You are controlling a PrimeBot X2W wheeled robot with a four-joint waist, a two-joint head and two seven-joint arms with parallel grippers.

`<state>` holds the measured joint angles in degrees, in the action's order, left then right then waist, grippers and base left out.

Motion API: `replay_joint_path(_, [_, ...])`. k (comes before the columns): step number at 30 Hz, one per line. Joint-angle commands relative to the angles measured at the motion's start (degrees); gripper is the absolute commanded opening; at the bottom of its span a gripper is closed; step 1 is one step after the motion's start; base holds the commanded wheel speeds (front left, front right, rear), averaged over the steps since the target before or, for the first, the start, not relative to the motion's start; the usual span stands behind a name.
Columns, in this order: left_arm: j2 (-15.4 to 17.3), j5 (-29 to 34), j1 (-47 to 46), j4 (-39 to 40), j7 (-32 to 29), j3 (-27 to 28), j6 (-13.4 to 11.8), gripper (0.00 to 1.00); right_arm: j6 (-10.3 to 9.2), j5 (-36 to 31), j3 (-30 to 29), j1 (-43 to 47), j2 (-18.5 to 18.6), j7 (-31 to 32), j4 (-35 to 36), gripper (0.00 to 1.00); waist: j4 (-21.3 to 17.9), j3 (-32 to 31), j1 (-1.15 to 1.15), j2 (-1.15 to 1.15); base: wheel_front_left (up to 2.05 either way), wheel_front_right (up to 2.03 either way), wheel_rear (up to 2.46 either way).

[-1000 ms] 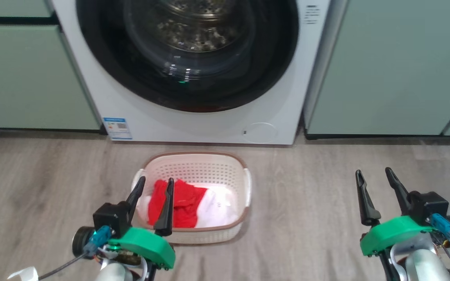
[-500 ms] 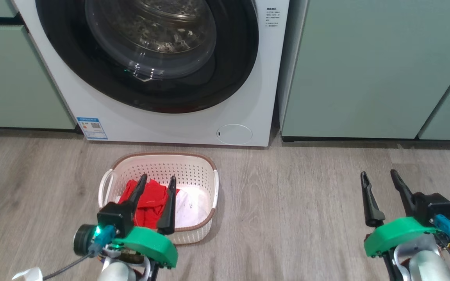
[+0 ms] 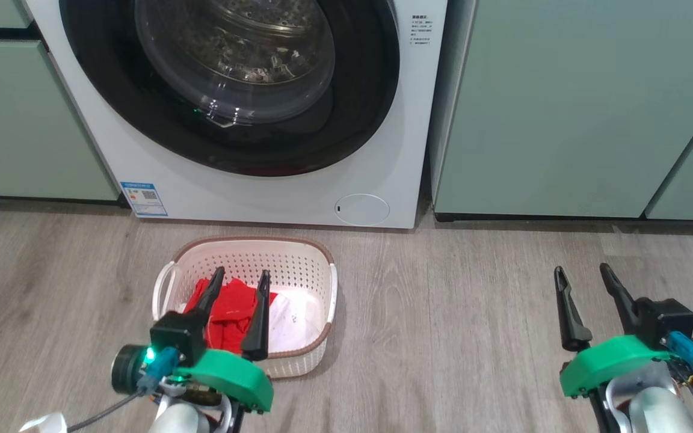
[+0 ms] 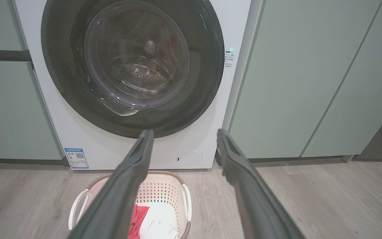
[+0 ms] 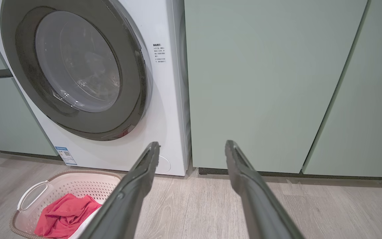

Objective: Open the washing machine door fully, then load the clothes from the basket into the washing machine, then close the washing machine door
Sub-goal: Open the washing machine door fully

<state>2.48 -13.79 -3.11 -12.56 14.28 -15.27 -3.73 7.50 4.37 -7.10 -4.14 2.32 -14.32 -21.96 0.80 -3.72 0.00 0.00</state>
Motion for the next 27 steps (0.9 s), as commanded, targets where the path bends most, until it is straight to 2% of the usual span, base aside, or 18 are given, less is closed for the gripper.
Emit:
replay_joint_path(1, [0.4,0.73,-1.53,1.97,0.72,1.8,-0.34,1.0,-0.01,-0.15,1.49,-2.96,0.55,-0.68,1.67,1.0,0.05,-0.09,0.0,0.0,0.0,0.0,0.0])
replay_joint_path(27, [0.4,2.23,-1.64,2.24,0.72,1.46,-2.25,1.0,-0.01,0.67,1.79,-3.05,0.55,-0.68,2.59,1.0,0.05,0.6,0.0,0.0,0.0,0.0,0.0])
